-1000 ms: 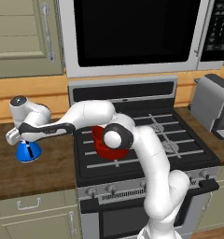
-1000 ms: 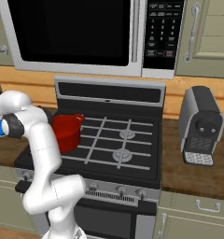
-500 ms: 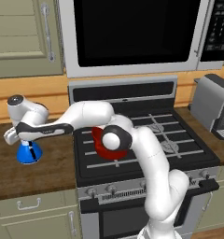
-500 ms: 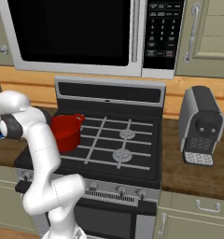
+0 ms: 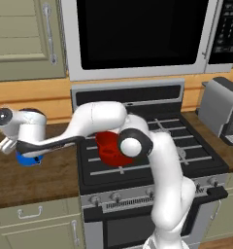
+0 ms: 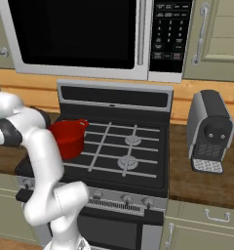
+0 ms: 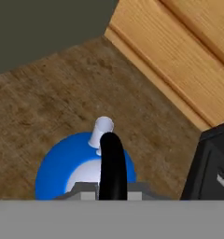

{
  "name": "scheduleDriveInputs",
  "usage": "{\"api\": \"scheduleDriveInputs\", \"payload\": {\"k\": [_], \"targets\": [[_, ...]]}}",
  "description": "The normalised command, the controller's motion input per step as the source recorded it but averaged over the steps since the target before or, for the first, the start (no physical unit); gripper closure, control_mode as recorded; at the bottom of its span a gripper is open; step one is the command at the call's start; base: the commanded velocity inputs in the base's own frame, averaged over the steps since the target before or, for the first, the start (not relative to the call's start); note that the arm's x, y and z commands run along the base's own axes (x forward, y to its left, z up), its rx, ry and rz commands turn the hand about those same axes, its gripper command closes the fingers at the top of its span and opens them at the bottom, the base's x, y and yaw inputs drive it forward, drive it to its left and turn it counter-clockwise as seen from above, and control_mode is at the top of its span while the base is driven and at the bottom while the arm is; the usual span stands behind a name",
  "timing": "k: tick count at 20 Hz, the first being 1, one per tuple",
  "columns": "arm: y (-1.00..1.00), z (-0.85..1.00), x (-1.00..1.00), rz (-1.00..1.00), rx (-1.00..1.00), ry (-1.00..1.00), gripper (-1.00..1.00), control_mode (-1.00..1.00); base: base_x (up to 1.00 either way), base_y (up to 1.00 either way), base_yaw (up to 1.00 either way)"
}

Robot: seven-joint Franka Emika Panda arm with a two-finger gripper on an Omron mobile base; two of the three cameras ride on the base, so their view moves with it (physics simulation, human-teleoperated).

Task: Pick the kettle from the counter and place it on a stove burner. Then turn the burner on.

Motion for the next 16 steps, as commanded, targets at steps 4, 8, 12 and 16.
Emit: {"api": "scheduleDriveInputs", "payload": {"k": [4,8,12,16], "targets": [[-0.92,0.84,-1.0,0.0,-0.06,-0.85,1.0,-1.0,0.0,0.0,0.0],[-1.0,0.87,-1.0,0.0,-0.03,-0.79,1.0,-1.0,0.0,0.0,0.0],[-1.0,1.0,-0.88,-0.02,0.0,-0.57,1.0,-1.0,0.0,0.0,0.0],[-1.0,1.0,-0.56,-0.07,0.01,-0.28,1.0,-1.0,0.0,0.0,0.0]]}}
